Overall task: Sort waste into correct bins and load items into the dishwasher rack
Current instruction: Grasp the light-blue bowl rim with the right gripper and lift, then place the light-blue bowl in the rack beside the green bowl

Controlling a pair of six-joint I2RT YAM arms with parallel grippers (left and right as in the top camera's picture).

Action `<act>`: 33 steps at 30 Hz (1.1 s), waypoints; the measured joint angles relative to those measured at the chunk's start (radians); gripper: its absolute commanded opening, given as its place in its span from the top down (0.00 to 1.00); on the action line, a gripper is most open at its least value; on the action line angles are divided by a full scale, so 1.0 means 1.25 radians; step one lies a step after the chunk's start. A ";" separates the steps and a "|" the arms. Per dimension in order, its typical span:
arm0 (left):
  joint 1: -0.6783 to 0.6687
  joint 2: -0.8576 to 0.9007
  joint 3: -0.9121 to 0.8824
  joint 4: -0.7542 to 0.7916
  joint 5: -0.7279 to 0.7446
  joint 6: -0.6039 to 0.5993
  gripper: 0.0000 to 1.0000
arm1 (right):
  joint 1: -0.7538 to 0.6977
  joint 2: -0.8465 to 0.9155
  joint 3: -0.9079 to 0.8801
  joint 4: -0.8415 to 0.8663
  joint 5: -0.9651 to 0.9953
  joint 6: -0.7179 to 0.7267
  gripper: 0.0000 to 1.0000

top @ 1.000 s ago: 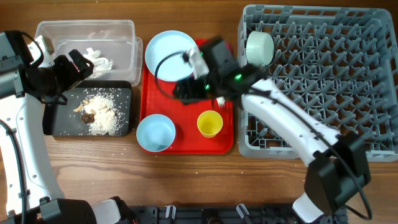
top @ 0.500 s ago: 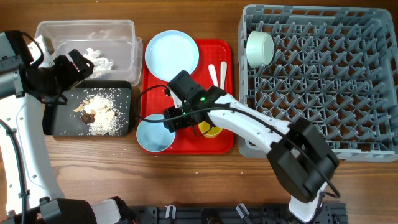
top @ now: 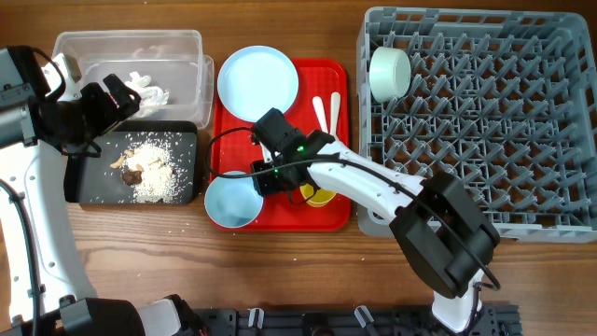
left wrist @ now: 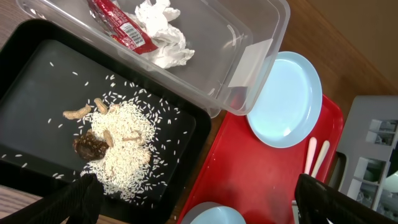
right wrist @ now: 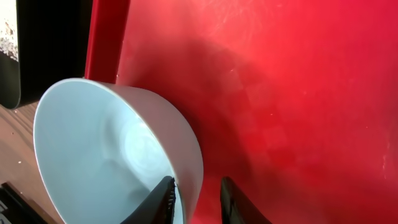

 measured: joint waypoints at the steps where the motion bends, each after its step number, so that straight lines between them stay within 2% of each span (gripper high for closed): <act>1: 0.000 0.000 0.000 0.000 0.000 0.000 0.00 | 0.002 0.000 0.000 0.000 0.000 0.000 0.86; 2: 0.000 0.000 0.000 0.000 0.000 0.000 0.00 | 0.005 0.000 0.000 0.000 0.000 0.002 0.94; 3: 0.000 0.000 0.000 0.000 0.000 0.000 0.00 | 0.009 0.000 0.000 0.000 0.000 0.005 0.96; 12: 0.000 0.000 0.000 0.000 0.000 0.000 0.00 | 0.013 0.001 0.005 -0.005 0.006 0.002 0.96; 17: 0.000 0.000 0.000 0.000 0.000 0.000 0.00 | 0.002 -0.015 0.036 -0.070 0.064 -0.001 0.96; 22: 0.000 0.000 0.000 0.000 0.000 0.000 0.00 | -0.054 -0.145 0.072 -0.162 0.257 -0.001 0.96; 28: 0.000 0.000 0.000 0.000 0.000 0.000 0.00 | -0.121 -0.427 0.114 -0.297 0.644 -0.001 0.95; 31: 0.000 0.000 0.000 0.000 0.000 0.000 0.00 | -0.127 -0.537 0.121 -0.401 0.842 -0.001 0.96; 33: 0.000 0.000 0.000 0.000 0.000 0.000 0.00 | -0.128 -0.563 0.123 -0.453 0.940 -0.001 0.96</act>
